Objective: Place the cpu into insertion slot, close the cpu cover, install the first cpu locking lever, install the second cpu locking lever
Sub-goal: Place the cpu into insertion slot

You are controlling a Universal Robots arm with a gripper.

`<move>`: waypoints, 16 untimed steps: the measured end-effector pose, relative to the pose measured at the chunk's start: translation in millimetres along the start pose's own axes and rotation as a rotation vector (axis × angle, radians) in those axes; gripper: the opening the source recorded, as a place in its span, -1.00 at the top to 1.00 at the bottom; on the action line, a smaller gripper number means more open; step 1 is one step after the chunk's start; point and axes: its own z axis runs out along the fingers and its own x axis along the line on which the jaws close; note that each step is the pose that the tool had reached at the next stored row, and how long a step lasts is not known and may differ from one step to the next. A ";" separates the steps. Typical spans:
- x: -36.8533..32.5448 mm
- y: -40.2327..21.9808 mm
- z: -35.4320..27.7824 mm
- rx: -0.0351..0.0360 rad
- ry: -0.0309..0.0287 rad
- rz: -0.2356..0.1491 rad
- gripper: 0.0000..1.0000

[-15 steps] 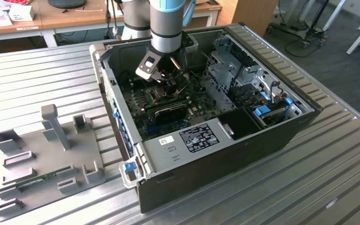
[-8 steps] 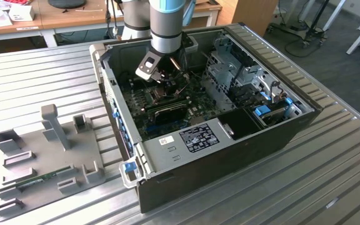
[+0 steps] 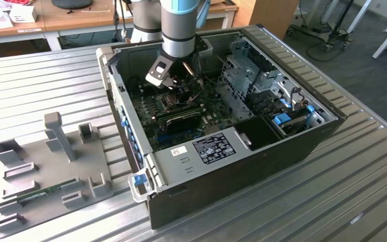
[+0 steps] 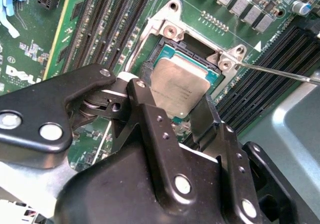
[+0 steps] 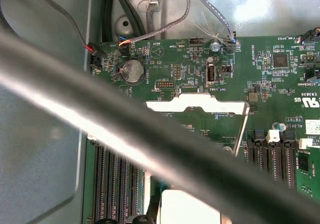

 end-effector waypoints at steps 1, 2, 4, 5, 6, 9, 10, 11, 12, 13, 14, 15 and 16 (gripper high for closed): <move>0.0 0.0 0.2 0.0000 0.0000 0.000 -0.08; 0.0 -0.1 0.4 0.0000 0.0000 0.000 -0.08; -0.1 -0.3 1.0 0.0002 -0.0002 0.000 -0.08; -0.1 -0.4 1.5 0.0002 -0.0003 0.000 -0.08; -0.2 -0.4 1.8 0.0003 -0.0004 0.000 -0.08; -0.2 -0.5 2.1 0.0000 -0.0001 0.000 -0.08; -0.2 -0.5 2.1 0.0001 -0.0002 0.000 -0.08; -0.2 -0.5 2.1 0.0001 -0.0002 0.000 -0.08; -0.2 -0.5 2.1 0.0001 -0.0003 0.000 -0.08; -0.2 -0.5 2.1 0.0001 -0.0003 0.000 -0.08; -0.2 -0.5 2.1 0.0001 -0.0003 0.000 -0.08; -0.2 -0.5 2.1 0.0001 -0.0002 0.000 -0.08; -0.2 -0.5 2.1 0.0001 -0.0003 0.000 -0.08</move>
